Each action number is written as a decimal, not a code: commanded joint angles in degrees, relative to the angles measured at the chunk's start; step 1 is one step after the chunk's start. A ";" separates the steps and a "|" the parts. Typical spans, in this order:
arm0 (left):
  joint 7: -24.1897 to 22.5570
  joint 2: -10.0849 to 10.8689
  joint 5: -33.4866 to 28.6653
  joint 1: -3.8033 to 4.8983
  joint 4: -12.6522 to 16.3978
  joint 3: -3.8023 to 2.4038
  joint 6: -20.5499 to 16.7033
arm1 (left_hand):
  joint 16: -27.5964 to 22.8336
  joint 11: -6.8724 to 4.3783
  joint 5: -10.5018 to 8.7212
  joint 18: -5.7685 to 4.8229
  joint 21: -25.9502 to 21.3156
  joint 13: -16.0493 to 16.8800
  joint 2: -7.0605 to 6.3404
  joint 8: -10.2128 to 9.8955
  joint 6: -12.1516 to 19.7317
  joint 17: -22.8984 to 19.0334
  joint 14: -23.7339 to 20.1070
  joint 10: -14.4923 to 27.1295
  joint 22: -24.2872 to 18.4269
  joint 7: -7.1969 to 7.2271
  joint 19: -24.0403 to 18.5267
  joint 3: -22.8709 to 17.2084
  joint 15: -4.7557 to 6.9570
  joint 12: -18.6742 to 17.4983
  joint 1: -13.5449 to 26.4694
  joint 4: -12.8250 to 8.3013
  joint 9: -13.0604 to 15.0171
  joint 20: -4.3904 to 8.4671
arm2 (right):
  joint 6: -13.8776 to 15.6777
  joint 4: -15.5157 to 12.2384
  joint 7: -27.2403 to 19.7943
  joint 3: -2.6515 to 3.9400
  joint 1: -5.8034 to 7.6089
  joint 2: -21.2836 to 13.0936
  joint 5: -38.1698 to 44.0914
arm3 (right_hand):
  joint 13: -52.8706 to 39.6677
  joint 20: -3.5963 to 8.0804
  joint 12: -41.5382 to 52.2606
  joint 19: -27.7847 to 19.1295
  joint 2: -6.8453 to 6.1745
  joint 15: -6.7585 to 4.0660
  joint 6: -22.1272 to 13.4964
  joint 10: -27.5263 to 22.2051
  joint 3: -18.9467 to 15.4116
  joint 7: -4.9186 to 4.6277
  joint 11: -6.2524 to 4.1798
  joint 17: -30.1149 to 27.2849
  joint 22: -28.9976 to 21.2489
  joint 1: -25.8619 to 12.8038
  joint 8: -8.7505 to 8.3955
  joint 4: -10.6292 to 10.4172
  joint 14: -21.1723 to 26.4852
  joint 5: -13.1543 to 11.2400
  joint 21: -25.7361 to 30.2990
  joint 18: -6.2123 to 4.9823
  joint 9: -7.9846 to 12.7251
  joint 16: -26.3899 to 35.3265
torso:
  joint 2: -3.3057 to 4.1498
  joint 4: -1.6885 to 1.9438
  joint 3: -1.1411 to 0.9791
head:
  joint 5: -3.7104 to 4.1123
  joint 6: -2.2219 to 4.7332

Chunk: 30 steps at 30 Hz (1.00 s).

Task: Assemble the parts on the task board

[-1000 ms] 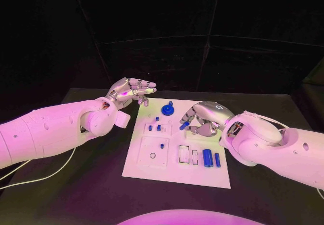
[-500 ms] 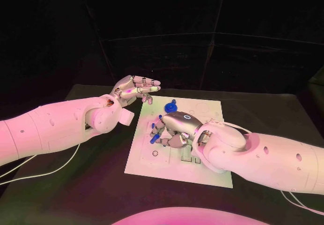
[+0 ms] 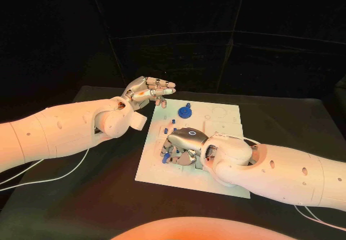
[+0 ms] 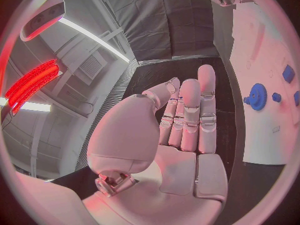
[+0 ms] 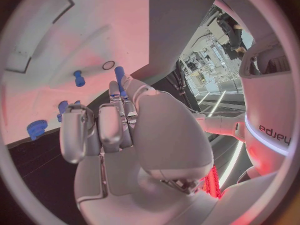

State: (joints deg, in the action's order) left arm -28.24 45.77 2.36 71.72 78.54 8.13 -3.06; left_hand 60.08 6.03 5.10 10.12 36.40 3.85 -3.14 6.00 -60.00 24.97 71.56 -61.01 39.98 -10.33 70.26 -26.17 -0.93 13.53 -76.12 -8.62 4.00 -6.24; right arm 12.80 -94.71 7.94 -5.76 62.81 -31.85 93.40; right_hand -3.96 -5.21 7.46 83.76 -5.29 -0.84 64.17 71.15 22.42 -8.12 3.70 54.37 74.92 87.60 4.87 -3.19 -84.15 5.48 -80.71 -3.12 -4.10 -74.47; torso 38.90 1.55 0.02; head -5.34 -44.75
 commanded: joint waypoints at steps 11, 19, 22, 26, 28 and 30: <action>-0.39 -0.07 -0.25 0.12 0.04 -0.06 0.13 | -0.35 0.31 0.00 0.35 -0.32 -0.06 0.34 0.24 0.07 -0.08 -0.52 0.27 -0.07 -0.26 -0.28 -0.13 0.06 0.40 -0.50 -0.43 -0.07 -0.05 | -2.07 0.97 4.66 -0.06 -0.06 0.39 6.02 | -0.11 -0.08 -0.31 0.05 -0.02 0.02 0.11 0.45 0.78 -0.25 0.22 0.23 3.25 -0.89 -0.34 0.13 -0.37 0.30 0.00 0.06 0.05 -0.42 | -0.02 -0.04 -0.06 | -0.12 -0.43; -0.35 -0.05 -0.25 0.12 -0.03 -0.06 0.16 | -0.35 0.31 0.00 0.35 -0.32 -0.06 0.34 0.24 0.07 -0.08 -0.52 0.27 -0.07 -0.26 -0.28 -0.13 0.06 0.40 -0.50 -0.43 -0.07 -0.05 | -0.24 0.43 5.26 -0.07 -0.11 -0.20 7.12 | -0.15 -0.09 -0.35 0.09 -0.07 0.00 0.26 0.62 1.01 -0.19 0.17 0.40 3.34 -1.04 -0.31 0.30 -0.40 0.31 -0.07 0.08 0.02 -0.51 | -0.05 -0.04 -0.05 | -0.22 -0.62; -0.36 -0.04 -0.25 0.12 -0.06 -0.06 0.16 | -0.33 0.33 -0.02 0.35 -0.32 -0.07 0.35 0.23 0.11 -0.08 -0.52 0.31 -0.07 -0.28 -0.29 -0.12 0.05 0.39 -0.47 -0.44 -0.08 -0.06 | -0.80 0.38 5.25 -0.07 -0.12 -0.41 7.21 | -0.18 -0.08 -0.38 0.12 -0.08 -0.02 0.36 0.73 1.16 -0.16 0.14 0.46 3.41 -1.15 -0.29 0.40 -0.42 0.31 -0.12 0.09 0.00 -0.56 | -0.08 -0.02 -0.04 | -0.15 -0.76; -0.33 -0.06 -0.25 0.12 -0.07 -0.06 0.18 | -0.34 0.36 -0.05 0.34 -0.33 -0.07 0.38 0.23 0.15 -0.13 -0.54 0.35 -0.07 -0.32 -0.30 -0.08 0.03 0.39 -0.35 -0.38 -0.08 -0.07 | -2.20 0.39 4.96 -0.06 -0.12 -0.43 7.07 | -0.20 -0.08 -0.44 0.11 -0.16 -0.04 0.46 0.83 1.28 -0.15 0.13 0.48 3.42 -1.37 -0.28 0.49 -0.42 0.18 -0.13 0.09 -0.02 -0.58 | -0.07 -0.05 0.00 | -0.12 -0.77; -0.33 -0.10 -0.25 0.12 -0.09 -0.06 0.20 | -0.34 0.36 -0.05 0.34 -0.33 -0.07 0.38 0.23 0.15 -0.13 -0.54 0.35 -0.07 -0.32 -0.30 -0.08 0.03 0.39 -0.35 -0.38 -0.08 -0.07 | -2.75 0.36 4.88 -0.06 -0.12 -0.25 7.04 | -0.20 -0.08 -0.49 0.08 -0.28 -0.04 0.47 0.85 1.29 -0.15 0.13 0.41 3.37 -1.57 -0.31 0.53 -0.41 0.11 -0.09 0.07 -0.02 -0.55 | -0.06 -0.09 -0.05 | -0.14 -0.76; -0.32 -0.12 -0.25 0.12 -0.09 -0.06 0.20 | -0.34 0.36 -0.05 0.34 -0.33 -0.07 0.38 0.23 0.15 -0.13 -0.54 0.35 -0.07 -0.32 -0.30 -0.08 0.03 0.39 -0.35 -0.38 -0.08 -0.07 | -3.14 0.35 4.83 -0.06 -0.12 0.02 7.02 | -0.20 -0.08 -0.66 0.04 -0.53 -0.02 0.40 0.86 1.30 -0.17 0.13 0.19 3.33 -2.08 -0.41 0.56 -0.36 0.06 -0.05 0.06 0.01 -0.46 | -0.05 -0.09 -0.07 | -0.12 -0.73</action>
State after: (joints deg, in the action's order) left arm -28.24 45.75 2.35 71.73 78.41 8.12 -3.08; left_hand 60.08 6.25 5.10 10.12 36.40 3.85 -2.91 6.00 -60.00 24.89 71.56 -60.80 39.99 -10.33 70.26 -26.33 -0.93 13.53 -76.36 -8.78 4.00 -6.24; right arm 11.03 -94.34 12.19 -5.84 62.61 -31.96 99.55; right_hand -4.17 -5.22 7.20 83.76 -5.71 -0.84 64.34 71.67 23.42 -8.29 3.58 54.73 74.91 86.21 4.42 -2.49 -84.15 5.46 -80.70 -3.12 -4.07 -74.67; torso 38.86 1.51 -0.01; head -5.48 -45.52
